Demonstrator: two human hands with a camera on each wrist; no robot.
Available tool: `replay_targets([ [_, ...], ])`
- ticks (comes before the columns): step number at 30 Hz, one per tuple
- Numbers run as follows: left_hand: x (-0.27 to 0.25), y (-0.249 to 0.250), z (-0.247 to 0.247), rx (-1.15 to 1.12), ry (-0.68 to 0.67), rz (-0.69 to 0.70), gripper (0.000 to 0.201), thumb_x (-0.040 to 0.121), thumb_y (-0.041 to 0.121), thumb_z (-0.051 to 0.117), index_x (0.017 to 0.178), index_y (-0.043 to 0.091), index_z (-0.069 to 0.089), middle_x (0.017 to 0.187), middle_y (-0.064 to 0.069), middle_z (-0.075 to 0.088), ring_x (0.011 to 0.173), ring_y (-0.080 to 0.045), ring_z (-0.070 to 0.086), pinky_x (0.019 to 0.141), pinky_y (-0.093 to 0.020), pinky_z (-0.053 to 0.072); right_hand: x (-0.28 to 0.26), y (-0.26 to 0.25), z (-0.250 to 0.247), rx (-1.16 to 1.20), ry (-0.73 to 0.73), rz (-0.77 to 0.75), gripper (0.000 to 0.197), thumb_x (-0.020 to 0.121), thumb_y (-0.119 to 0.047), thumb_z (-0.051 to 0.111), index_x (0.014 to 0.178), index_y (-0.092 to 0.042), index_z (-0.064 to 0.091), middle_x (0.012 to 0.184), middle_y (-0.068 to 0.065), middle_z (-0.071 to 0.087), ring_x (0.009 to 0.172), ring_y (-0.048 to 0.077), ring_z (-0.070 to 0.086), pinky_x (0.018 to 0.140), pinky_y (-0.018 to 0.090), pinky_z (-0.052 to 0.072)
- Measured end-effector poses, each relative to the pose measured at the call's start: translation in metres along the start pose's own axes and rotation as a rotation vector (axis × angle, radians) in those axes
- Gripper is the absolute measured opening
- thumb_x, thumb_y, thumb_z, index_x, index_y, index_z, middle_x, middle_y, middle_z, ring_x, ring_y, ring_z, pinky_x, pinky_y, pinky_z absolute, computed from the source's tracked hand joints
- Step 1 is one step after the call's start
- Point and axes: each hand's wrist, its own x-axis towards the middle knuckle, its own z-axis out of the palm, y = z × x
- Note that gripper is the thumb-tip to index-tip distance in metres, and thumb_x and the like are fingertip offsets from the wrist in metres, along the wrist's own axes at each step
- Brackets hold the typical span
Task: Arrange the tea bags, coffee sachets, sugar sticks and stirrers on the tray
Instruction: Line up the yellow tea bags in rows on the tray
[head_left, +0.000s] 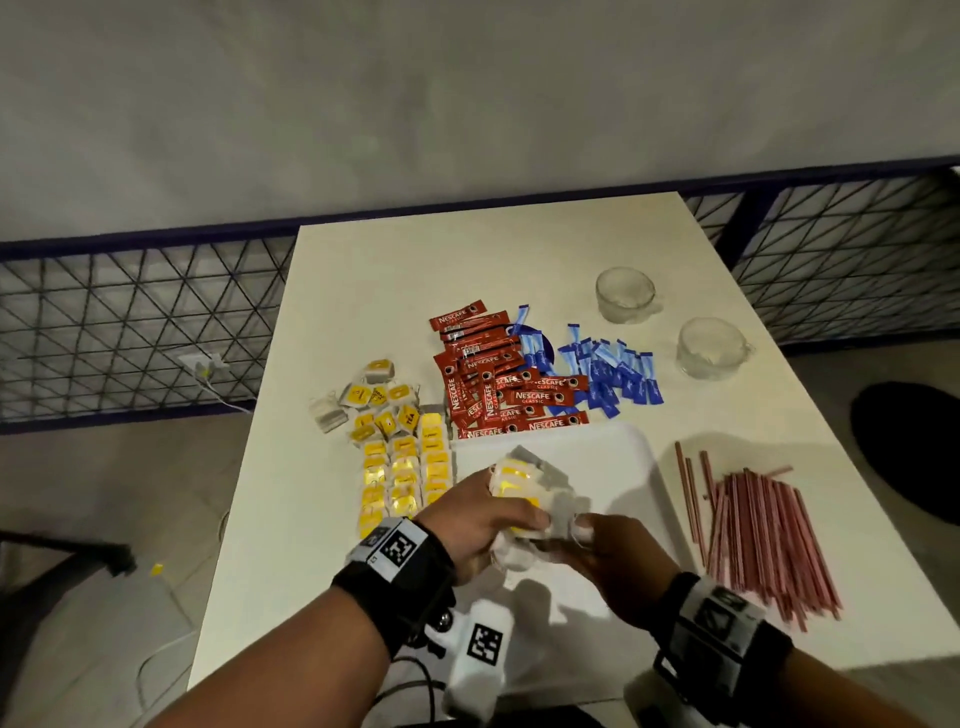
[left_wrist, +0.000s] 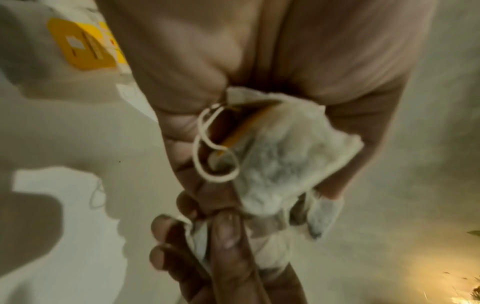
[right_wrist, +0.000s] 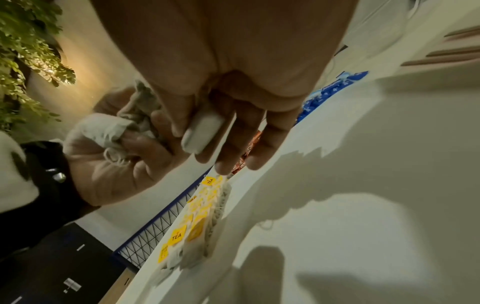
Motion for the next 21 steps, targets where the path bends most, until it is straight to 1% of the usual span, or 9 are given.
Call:
replay_targets([
  [2,0.001,0.001,0.001,-0.118,0.04,0.03,0.034,0.062,-0.009,0.061,0.094,0.002,0.065,0.078,-0.016,0.07,0.061,-0.027,0.068,0.051,-0.027,0.054,-0.002,0.005,-0.004,-0.012,-0.008,0.009,0.021,0.086,-0.037,0.065,0.065,-0.033,0.068,0.081,-0.015,0.072,0.085,0.002,0.067,0.091,0.04,0.051],
  [4,-0.001,0.003,-0.002,-0.223,0.079,0.083,0.034,0.062,-0.011,0.058,0.093,0.001,0.063,0.071,-0.016,0.066,0.051,-0.025,0.064,0.043,-0.021,0.049,-0.004,0.005,-0.009,0.008,-0.023,0.0,0.03,0.083,-0.049,0.06,0.079,-0.02,0.07,0.084,-0.005,0.073,0.086,0.013,0.068,0.09,0.042,0.051],
  [6,-0.004,0.004,-0.011,-0.29,0.144,0.156,0.026,0.061,-0.01,0.058,0.081,0.003,0.068,0.069,-0.018,0.062,0.046,-0.023,0.06,0.039,-0.017,0.045,-0.002,0.006,-0.013,0.067,-0.025,0.006,0.034,0.086,-0.042,0.062,0.085,-0.01,0.071,0.083,0.004,0.073,0.084,0.021,0.067,0.089,0.044,0.052],
  [9,-0.013,0.004,-0.028,-0.308,0.198,0.243,0.023,0.057,-0.009,0.062,0.07,0.008,0.071,0.065,-0.015,0.062,0.045,-0.021,0.059,0.04,-0.019,0.044,0.005,0.006,-0.014,0.15,-0.039,0.03,0.021,0.093,-0.029,0.061,0.085,-0.015,0.074,0.081,0.003,0.073,0.076,0.015,0.068,0.08,0.035,0.054],
  [11,-0.023,0.0,-0.039,-0.19,0.229,0.251,0.032,0.046,-0.003,0.073,0.075,0.011,0.069,0.064,-0.01,0.064,0.049,-0.022,0.061,0.045,-0.023,0.047,0.011,-0.003,-0.012,0.183,-0.026,0.055,0.021,0.095,-0.029,0.056,0.084,-0.02,0.072,0.076,0.003,0.07,0.067,0.006,0.063,0.068,0.022,0.053],
  [13,-0.031,-0.006,-0.046,-0.011,0.234,0.24,0.039,0.04,0.007,0.078,0.077,0.015,0.068,0.068,-0.007,0.065,0.056,-0.022,0.061,0.053,-0.028,0.05,0.018,-0.015,-0.008,0.2,0.016,0.067,0.022,0.094,-0.024,0.057,0.077,-0.019,0.071,0.068,0.0,0.067,0.06,0.005,0.059,0.062,0.018,0.05],
  [16,-0.045,-0.009,-0.048,0.298,0.194,0.219,0.034,0.046,0.016,0.08,0.076,0.019,0.065,0.067,-0.001,0.064,0.061,-0.02,0.058,0.061,-0.031,0.046,0.03,-0.032,0.003,0.295,0.073,0.055,0.02,0.094,-0.018,0.058,0.08,-0.019,0.072,0.075,0.003,0.073,0.068,0.016,0.065,0.064,0.028,0.052],
  [19,-0.054,-0.008,-0.047,0.512,0.143,0.241,0.026,0.058,0.013,0.076,0.077,0.026,0.065,0.068,0.011,0.066,0.065,-0.011,0.062,0.065,-0.028,0.05,0.037,-0.048,0.015,0.396,0.03,0.03,0.022,0.1,-0.022,0.046,0.104,-0.017,0.067,0.093,0.001,0.075,0.083,0.02,0.069,0.07,0.031,0.053],
  [21,-0.059,-0.01,-0.05,0.59,0.131,0.239,0.027,0.063,0.014,0.074,0.082,0.031,0.067,0.074,0.012,0.069,0.069,-0.011,0.064,0.068,-0.03,0.053,0.039,-0.059,0.026,0.464,-0.033,0.04,0.028,0.102,-0.023,0.041,0.117,-0.017,0.063,0.107,0.003,0.072,0.094,0.023,0.067,0.08,0.038,0.053],
])
